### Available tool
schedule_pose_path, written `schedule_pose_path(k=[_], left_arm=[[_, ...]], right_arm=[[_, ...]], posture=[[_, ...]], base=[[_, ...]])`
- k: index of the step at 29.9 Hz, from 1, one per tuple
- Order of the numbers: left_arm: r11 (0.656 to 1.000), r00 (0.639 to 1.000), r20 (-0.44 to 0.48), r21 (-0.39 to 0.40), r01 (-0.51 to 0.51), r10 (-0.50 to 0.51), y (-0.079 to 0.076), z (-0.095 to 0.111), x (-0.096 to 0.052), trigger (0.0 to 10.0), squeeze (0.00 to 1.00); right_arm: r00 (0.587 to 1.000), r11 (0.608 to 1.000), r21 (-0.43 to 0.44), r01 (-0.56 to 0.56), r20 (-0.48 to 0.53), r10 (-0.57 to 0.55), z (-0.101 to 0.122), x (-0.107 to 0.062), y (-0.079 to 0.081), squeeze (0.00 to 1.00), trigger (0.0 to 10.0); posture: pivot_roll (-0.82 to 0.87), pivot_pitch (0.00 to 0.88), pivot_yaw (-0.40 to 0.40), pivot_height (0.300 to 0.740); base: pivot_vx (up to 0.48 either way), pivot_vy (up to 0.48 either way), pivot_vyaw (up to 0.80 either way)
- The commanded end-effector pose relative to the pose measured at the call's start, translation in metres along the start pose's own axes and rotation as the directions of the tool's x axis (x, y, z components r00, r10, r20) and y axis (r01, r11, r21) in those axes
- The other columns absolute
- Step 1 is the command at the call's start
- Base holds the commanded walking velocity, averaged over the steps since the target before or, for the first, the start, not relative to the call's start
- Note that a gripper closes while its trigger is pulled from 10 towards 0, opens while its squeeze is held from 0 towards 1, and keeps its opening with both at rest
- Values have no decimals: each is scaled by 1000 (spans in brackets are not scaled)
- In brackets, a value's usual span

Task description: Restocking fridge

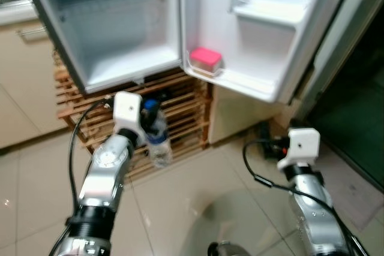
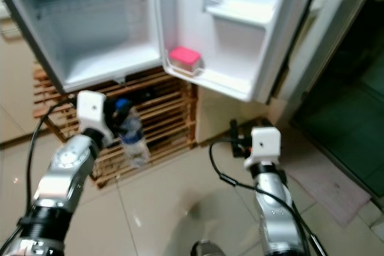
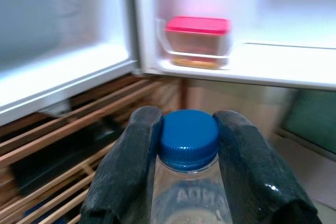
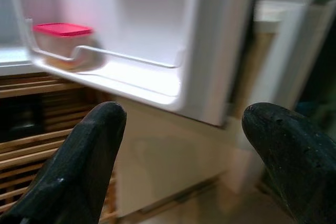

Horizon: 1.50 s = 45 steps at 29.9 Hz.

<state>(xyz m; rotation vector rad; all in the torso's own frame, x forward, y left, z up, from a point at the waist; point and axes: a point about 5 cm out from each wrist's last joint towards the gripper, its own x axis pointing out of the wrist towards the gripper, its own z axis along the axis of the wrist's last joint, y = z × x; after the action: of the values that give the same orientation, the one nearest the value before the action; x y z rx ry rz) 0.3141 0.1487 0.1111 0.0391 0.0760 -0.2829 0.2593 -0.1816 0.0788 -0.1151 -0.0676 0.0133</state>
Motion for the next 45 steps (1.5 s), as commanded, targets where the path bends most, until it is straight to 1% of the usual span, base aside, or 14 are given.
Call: schedule_pose_path(k=[1, 11, 16, 17, 18, 20, 24, 26, 28, 29, 37, 42, 43, 45], left_arm=[[999, 999, 30, 31, -18, 17, 9, 7, 1, 10000, 0], [1000, 996, 90, 27, -3, 0, 9, 21, 11, 10000, 0], [999, 994, 112, 36, 6, -10, 6, 25, 16, 10000, 0], [996, 992, 122, 88, -3, -8, 4, 28, 16, 10000, 0], [996, 992, 122, 88, -3, -8, 4, 28, 16, 10000, 0], [997, 993, 117, 78, 17, -26, 0, 27, 17, 10000, 0], [997, 981, 174, 3, 83, -82, -9, 36, 15, 10000, 0], [986, 959, 247, -46, 157, -141, -20, 52, 14, 10000, 0], [981, 947, 273, -41, 190, -172, -26, 61, 15, 10000, 0], [978, 930, 311, -15, 210, -195, -32, 76, 18, 10000, 0], [973, 909, 361, -24, 230, -206, -31, 114, 34, 10000, 0], [968, 901, 361, 20, 251, -242, -31, 125, 44, 10000, 0], [968, 907, 343, 38, 247, -245, -26, 128, 52, 10000, 0], [973, 911, 345, 37, 228, -226, -22, 131, 57, 10000, 0]], right_arm=[[1000, 1000, 9, -6, 17, 6, 4, 1, 5, 0, 10000], [1000, 1000, 4, 12, 15, -12, 4, -1, 0, 0, 10000], [1000, 1000, 2, 21, 11, -21, 3, 0, 1, 0, 10000], [1000, 1000, -2, 18, 10, -18, 2, -2, 2, 0, 10000], [1000, 1000, -2, 18, 10, -18, 2, -2, 2, 0, 10000], [1000, 1000, -12, 16, 12, -16, 2, -4, 2, 0, 10000], [1000, 1000, -6, 15, 11, -15, 2, -5, 4, 0, 10000], [1000, 1000, -7, 15, 12, -15, 2, -4, 4, 0, 10000], [1000, 1000, -8, 15, 12, -15, 2, -4, 4, 0, 10000], [1000, 1000, -9, 13, 14, -13, 2, -3, 4, 0, 10000], [1000, 1000, -12, 13, 22, -13, 5, -2, 4, 0, 10000], [999, 1000, 0, 2, 33, -2, 7, -3, 8, 0, 10000], [999, 1000, 1, 6, 40, -6, 9, -4, 9, 0, 10000], [999, 1000, 2, 15, 41, -15, 9, -5, 8, 0, 10000]], posture=[[-121, 0, 39, 740], [-131, 0, 43, 740], [-130, 0, 44, 740], [-131, 0, 45, 740], [-131, 0, 45, 740], [-131, 0, 47, 740], [-132, 0, 48, 740], [-131, 0, 45, 740], [-131, 0, 44, 740], [-133, 0, 44, 740], [-139, 0, 42, 740], [-145, 0, 51, 740], [-159, 0, 65, 740], [-166, 0, 72, 740]], base=[[0, 476, -788], [163, 406, -784], [449, 0, -784], [480, 0, -781], [480, 0, -781], [0, 0, 0], [0, 0, 0], [0, 0, 0], [0, 0, 0], [0, 0, 0], [0, 0, 0], [0, 0, 0], [0, 0, 0], [0, 0, 0]])
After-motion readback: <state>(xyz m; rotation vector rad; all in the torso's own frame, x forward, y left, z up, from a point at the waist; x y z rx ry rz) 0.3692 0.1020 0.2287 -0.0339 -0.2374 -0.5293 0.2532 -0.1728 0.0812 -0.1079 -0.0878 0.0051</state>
